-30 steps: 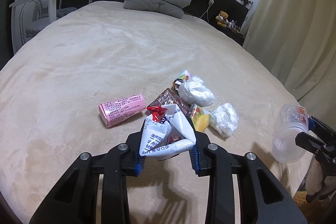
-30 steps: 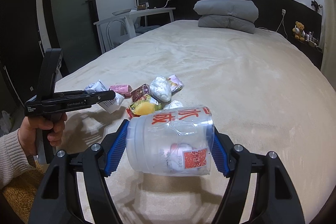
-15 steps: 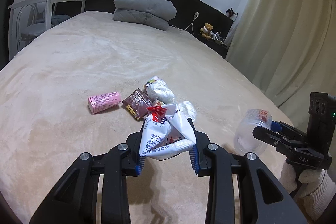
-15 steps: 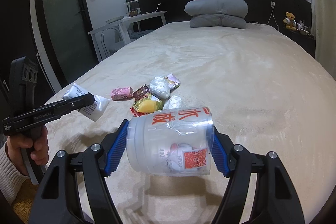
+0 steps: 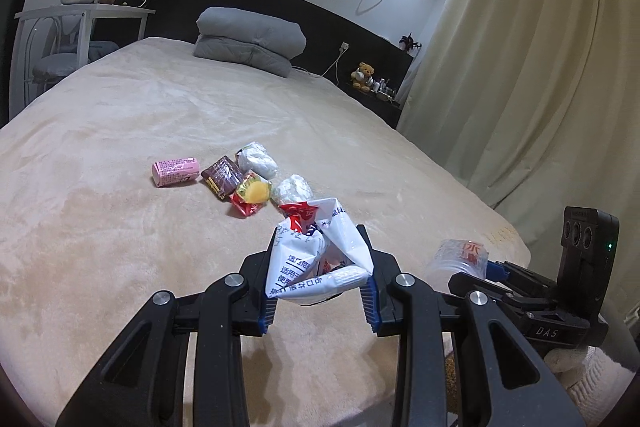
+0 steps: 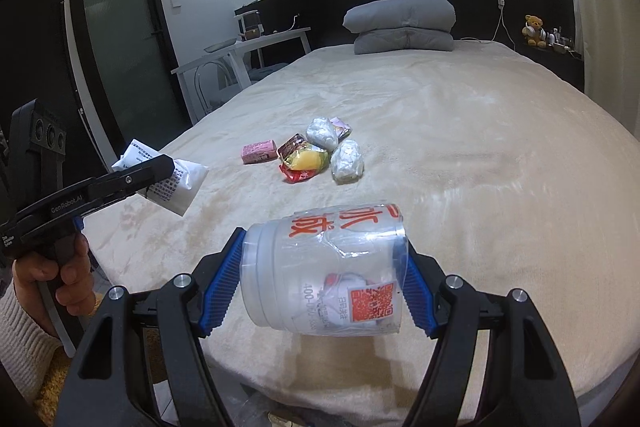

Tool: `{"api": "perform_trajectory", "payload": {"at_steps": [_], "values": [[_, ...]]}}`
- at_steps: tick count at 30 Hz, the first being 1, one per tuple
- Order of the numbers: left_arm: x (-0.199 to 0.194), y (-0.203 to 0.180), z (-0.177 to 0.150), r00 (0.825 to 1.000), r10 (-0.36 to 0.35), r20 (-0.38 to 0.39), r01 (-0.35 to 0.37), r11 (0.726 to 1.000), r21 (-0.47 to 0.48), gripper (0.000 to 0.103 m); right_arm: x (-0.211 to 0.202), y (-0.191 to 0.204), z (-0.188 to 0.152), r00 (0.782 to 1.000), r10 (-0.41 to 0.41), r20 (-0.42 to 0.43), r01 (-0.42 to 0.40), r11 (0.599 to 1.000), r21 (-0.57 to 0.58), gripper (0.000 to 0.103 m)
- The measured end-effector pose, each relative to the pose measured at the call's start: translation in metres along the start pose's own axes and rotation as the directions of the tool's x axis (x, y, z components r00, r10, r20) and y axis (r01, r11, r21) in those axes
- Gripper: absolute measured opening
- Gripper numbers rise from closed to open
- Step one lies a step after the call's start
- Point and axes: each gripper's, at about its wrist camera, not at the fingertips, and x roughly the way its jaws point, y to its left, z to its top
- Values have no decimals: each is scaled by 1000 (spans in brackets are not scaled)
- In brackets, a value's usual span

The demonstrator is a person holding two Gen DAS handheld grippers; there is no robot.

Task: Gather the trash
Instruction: 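Lower the carton and cup toward the plastic bag beside the bed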

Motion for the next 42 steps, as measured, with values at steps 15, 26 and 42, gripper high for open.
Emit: {"api": "perform_trajectory", "payload": {"at_steps": [15,26,42], "values": [[-50,-36,-53,999,-34,7,34,999,18,33,-53,20,-39,999,12,33,-13,999,32,71],[-67,-45,-80,998,-54,-28,54,999,-4,33,-64,26,-63,1000,30,-2,-30,998,62,71],[-46,-47,-125,974,-71,-216,50,994,-102,33,-41,22,-93,971,111,-211,-70,979,191,71]]}}
